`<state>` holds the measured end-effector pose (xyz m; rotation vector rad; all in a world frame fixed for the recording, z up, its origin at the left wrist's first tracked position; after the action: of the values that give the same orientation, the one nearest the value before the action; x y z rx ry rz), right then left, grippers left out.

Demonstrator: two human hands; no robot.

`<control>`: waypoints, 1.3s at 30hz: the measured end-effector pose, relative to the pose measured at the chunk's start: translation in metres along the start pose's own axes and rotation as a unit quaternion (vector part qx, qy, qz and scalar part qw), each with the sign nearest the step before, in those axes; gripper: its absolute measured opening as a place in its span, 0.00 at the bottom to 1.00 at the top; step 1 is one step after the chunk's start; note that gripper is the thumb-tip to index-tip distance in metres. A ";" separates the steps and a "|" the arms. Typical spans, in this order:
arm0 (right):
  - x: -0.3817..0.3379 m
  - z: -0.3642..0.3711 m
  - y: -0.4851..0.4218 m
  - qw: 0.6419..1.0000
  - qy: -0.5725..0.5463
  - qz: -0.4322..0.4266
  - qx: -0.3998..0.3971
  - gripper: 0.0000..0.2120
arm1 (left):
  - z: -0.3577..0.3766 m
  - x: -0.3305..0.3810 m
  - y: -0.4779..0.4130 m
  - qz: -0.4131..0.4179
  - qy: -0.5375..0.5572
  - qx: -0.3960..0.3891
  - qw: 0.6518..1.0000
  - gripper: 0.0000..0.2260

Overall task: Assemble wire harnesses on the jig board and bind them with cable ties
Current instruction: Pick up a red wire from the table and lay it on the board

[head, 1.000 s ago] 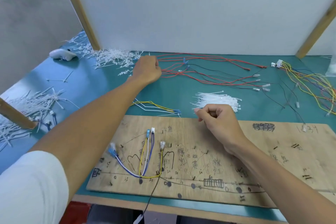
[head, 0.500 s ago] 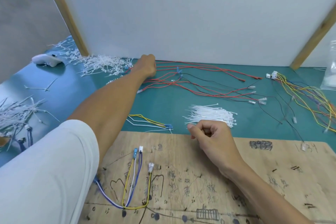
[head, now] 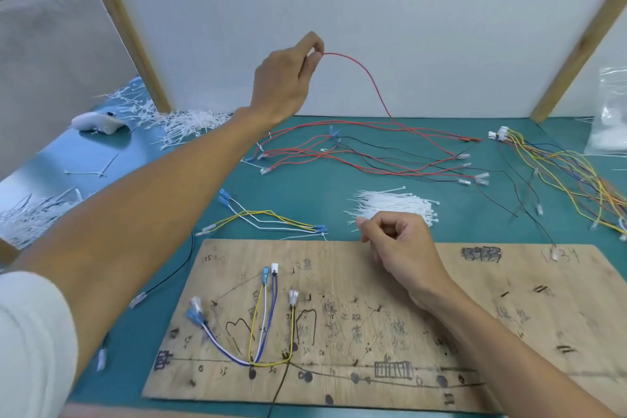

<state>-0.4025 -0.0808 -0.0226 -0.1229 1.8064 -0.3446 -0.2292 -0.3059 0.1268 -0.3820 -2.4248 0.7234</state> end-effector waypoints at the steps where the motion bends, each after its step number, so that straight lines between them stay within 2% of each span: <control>1: -0.001 0.000 0.000 1.000 -0.006 0.002 0.004 0.19 | -0.007 0.010 0.006 0.017 0.016 0.004 1.000 0.11; 5: -0.010 -0.002 0.000 0.998 -0.060 0.026 0.018 0.19 | -0.038 0.040 0.040 0.045 0.089 0.018 0.995 0.12; 8: -0.019 -0.007 -0.010 0.981 -0.176 0.077 0.017 0.19 | -0.064 0.055 0.063 0.041 0.167 0.013 0.985 0.11; 12: -0.041 -0.032 -0.042 0.930 -0.361 0.073 0.010 0.28 | -0.098 0.064 0.100 0.058 0.208 -0.007 0.976 0.10; 15: -0.050 -0.056 -0.074 0.887 -0.450 0.076 0.078 0.26 | -0.111 0.056 0.127 0.046 0.202 -0.029 0.978 0.09; 17: -0.052 -0.064 -0.093 0.879 -0.454 0.088 0.119 0.18 | -0.117 0.047 0.143 0.032 0.193 -0.044 0.980 0.08; 19: -0.052 -0.067 -0.111 0.889 -0.426 0.104 0.130 0.10 | -0.121 0.038 0.156 0.021 0.184 -0.062 0.981 0.07; 22: -0.055 -0.074 -0.135 0.885 -0.416 0.120 0.172 0.05 | -0.125 0.024 0.170 -0.003 0.189 -0.099 0.977 0.06; 27: -0.071 -0.091 -0.155 0.843 -0.466 0.057 0.264 0.07 | -0.131 -0.010 0.181 -0.072 0.140 -0.172 0.972 0.05; 30: -0.092 -0.094 -0.140 0.814 -0.516 -0.009 0.266 0.05 | -0.136 -0.032 0.190 -0.098 0.070 -0.228 0.966 0.06; 32: -0.110 -0.091 -0.117 0.808 -0.532 -0.052 0.250 0.03 | -0.145 -0.041 0.194 -0.118 0.087 -0.212 0.966 0.07; 35: -0.131 -0.092 -0.054 0.839 -0.485 -0.091 0.230 0.04 | -0.160 -0.050 0.203 -0.140 0.126 -0.154 0.970 0.08; 37: -0.138 -0.088 0.001 0.894 -0.394 -0.077 0.201 0.12 | -0.167 -0.050 0.213 -0.131 0.129 -0.137 0.973 0.08; 39: -0.138 -0.073 0.060 0.959 -0.214 -0.026 0.186 0.16 | -0.171 -0.048 0.223 -0.118 0.147 -0.139 0.972 0.08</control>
<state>-0.4305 0.0245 0.1040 0.0202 1.2871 -0.6372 -0.0650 -0.0742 0.0953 -0.2803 -2.2384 0.2049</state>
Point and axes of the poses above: each hand's wrist, its own y-axis away from the middle knuckle, its own z-axis out of the palm, x = y × z, the point moved 3 cm from there along -y, towards the middle knuckle, and after that the axes turned 14 degrees about -z, right-handed, at the moved point
